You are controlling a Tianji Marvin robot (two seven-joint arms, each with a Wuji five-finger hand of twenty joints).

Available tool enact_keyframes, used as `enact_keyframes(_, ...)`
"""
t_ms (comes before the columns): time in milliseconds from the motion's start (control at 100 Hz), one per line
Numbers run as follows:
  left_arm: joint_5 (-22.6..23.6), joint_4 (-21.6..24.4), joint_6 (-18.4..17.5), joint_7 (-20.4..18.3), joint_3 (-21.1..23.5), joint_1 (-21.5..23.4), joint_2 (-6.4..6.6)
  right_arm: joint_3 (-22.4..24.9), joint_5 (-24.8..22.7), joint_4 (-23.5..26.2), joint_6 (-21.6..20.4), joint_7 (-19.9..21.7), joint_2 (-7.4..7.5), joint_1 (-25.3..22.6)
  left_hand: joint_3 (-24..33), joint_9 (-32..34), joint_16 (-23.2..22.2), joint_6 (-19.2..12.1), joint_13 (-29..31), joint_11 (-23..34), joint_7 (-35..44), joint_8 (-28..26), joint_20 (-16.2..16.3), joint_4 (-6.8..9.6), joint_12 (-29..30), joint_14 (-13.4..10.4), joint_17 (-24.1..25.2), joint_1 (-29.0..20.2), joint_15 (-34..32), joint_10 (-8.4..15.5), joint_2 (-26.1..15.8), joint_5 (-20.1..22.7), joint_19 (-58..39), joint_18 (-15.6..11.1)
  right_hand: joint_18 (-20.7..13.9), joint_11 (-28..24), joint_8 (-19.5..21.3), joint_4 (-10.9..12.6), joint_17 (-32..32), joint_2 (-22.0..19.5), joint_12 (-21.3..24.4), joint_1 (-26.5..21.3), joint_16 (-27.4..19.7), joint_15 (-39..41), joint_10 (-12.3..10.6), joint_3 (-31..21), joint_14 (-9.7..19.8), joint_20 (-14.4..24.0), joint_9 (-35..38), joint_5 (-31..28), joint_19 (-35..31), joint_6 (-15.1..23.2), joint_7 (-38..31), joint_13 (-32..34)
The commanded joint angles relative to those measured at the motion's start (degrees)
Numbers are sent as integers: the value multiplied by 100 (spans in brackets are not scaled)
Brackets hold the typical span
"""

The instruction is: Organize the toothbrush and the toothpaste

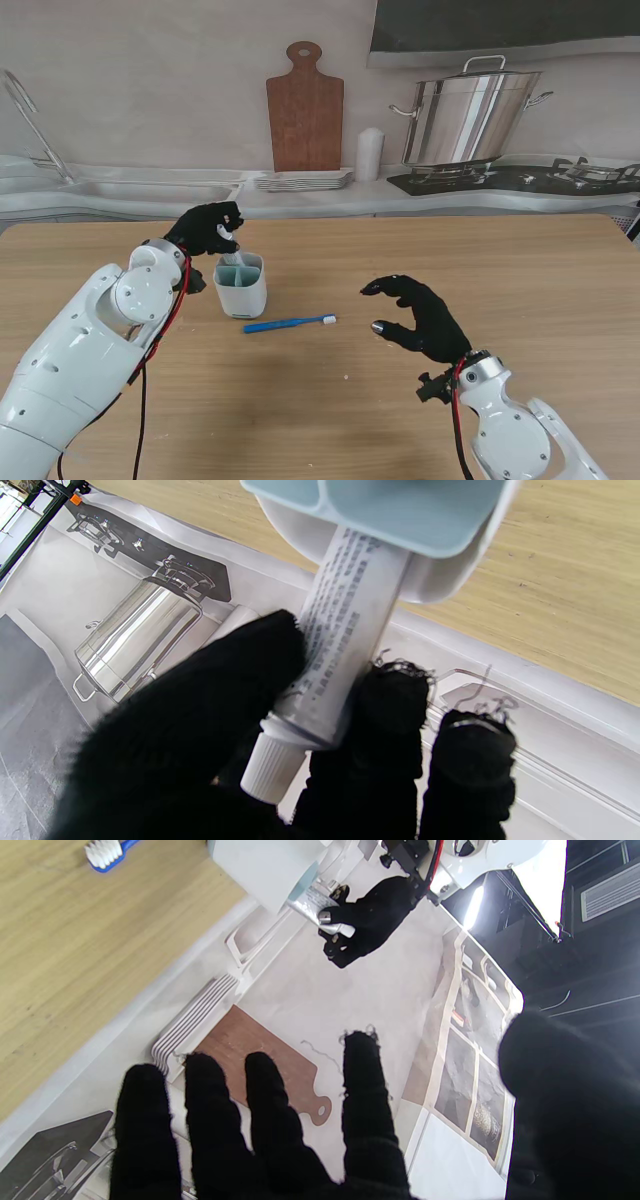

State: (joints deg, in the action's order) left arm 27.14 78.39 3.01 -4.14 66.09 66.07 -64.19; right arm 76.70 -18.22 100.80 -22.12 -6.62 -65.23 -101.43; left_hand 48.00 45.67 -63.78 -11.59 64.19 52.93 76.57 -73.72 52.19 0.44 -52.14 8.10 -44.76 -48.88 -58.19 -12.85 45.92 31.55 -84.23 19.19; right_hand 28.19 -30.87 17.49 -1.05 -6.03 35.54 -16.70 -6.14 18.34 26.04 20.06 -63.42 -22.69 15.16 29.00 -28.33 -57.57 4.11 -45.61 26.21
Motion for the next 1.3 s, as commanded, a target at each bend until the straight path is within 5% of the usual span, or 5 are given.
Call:
enact_keyframes(0, 26, 6, 3, -174, 4, 127, 21, -25, 40, 7, -35, 111, -13, -43, 43, 276, 63, 367, -125, 69, -396, 899, 124, 43, -274, 9, 158, -396, 195, 536, -418, -119, 71, 154, -20, -24, -1, -228, 5, -7, -23, 214, -122, -13, 45, -43, 28, -17, -75, -135, -44, 18, 6, -13)
enact_keyframes(160, 99, 32, -42, -314, 78, 195, 70, -37, 30, 2, -40, 97, -16, -39, 164, -1, 216, 478, -459, -150, -697, 1297, 90, -111, -110, 248, 566, 377, 582, 443, -335, -330, 320, 173, -12, -23, 4, -222, -3, -20, -22, 209, -123, -14, 52, -28, 15, -17, -73, -138, -44, 10, -3, -9)
enact_keyframes(380, 270, 26, -235, -359, 162, 276, 116, -48, 27, 4, -27, 78, -20, -45, -596, -1206, 457, 663, -1627, -541, -1313, 1571, 247, 324, 765, 471, 2177, 1423, 1436, 403, -1291, -995, 1182, 206, 2, -24, 7, -214, -4, -12, -23, 199, -121, -9, 65, -37, 9, -18, -67, -133, -41, 2, -7, -3)
enact_keyframes(920, 701, 291, -331, -574, 436, 539, 230, -59, 22, 9, -11, 62, -23, -52, -1505, -2502, 2154, 966, -3509, -2213, -3015, 3180, -746, 580, 2136, 827, 4041, 1616, 3428, 228, -1785, -1778, 3023, 475, 34, -33, 16, -216, -15, -14, -26, 203, -115, 4, 91, -43, -19, -19, -66, -140, -39, -9, -22, -6)
enact_keyframes(1290, 840, 573, -297, -601, 680, 753, 254, -72, 22, 4, -13, 65, -22, -47, -1550, -2786, 2747, 1270, -3826, -2704, -4042, 4326, -1204, 628, 2748, 987, 4206, 1703, 3906, 127, -1774, -1954, 3457, 539, 53, -38, 17, -215, -19, -5, -28, 200, -114, 8, 105, -45, -35, -18, -68, -136, -43, -3, -23, -7)
